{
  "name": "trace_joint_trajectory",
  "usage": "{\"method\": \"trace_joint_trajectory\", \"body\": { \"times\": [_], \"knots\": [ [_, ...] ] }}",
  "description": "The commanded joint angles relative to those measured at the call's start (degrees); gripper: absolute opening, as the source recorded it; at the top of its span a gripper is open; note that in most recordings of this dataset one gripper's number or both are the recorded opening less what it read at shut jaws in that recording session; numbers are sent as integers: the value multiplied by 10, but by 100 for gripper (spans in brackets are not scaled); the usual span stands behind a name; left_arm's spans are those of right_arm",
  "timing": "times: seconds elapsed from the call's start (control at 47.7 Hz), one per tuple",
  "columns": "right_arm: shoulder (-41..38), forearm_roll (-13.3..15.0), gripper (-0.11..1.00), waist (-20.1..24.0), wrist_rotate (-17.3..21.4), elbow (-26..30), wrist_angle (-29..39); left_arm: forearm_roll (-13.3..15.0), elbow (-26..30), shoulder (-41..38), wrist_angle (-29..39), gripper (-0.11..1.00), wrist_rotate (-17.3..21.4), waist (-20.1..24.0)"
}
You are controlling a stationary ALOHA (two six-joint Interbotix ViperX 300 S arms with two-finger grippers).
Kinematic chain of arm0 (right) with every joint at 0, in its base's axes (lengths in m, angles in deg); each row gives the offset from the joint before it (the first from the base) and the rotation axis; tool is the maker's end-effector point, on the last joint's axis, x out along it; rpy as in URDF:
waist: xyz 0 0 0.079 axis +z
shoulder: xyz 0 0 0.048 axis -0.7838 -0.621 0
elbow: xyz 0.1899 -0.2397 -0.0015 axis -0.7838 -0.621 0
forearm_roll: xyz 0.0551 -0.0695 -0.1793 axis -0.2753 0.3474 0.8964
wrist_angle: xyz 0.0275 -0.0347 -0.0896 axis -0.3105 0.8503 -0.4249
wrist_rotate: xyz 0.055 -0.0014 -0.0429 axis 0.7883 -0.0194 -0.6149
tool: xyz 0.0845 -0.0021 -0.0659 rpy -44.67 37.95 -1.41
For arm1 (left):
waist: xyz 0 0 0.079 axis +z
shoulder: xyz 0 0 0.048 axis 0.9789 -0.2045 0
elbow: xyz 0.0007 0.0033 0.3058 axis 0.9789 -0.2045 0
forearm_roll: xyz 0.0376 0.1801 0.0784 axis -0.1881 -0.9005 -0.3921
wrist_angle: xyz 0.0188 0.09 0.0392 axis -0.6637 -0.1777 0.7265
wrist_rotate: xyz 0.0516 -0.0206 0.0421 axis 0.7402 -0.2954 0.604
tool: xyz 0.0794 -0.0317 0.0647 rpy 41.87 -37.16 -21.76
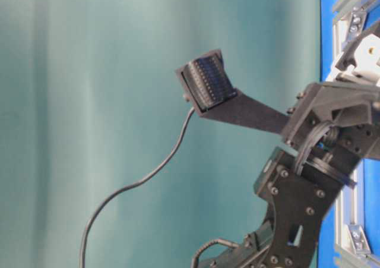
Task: Insert the wire through the string loop located on the right side.
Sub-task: 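Open the right gripper and pull the cable leftward with the left gripper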
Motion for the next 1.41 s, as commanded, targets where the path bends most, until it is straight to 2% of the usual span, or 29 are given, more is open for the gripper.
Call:
{"method": "trace_joint_trajectory", "body": {
  "times": [0.0,0.252,0.713,1.112,1.258,1.384],
  "knots": [
    [9,0,94,1,-1,5,-2,-2,-1,23,-4,8,-1,-3],
    [9,1,94,1,-1,5,-2,-2,-77,80,-5,8,-1,-11],
    [9,3,94,1,-3,9,-2,0,-297,240,-12,8,-4,-41],
    [9,3,94,1,-3,11,-1,-1,-482,405,-4,8,-73,-54],
    [9,3,94,1,-3,15,-1,-1,-521,442,-3,8,-98,-59],
    [9,3,94,1,-3,18,-2,-1,-533,454,-3,8,-97,-59]
  ]
}}
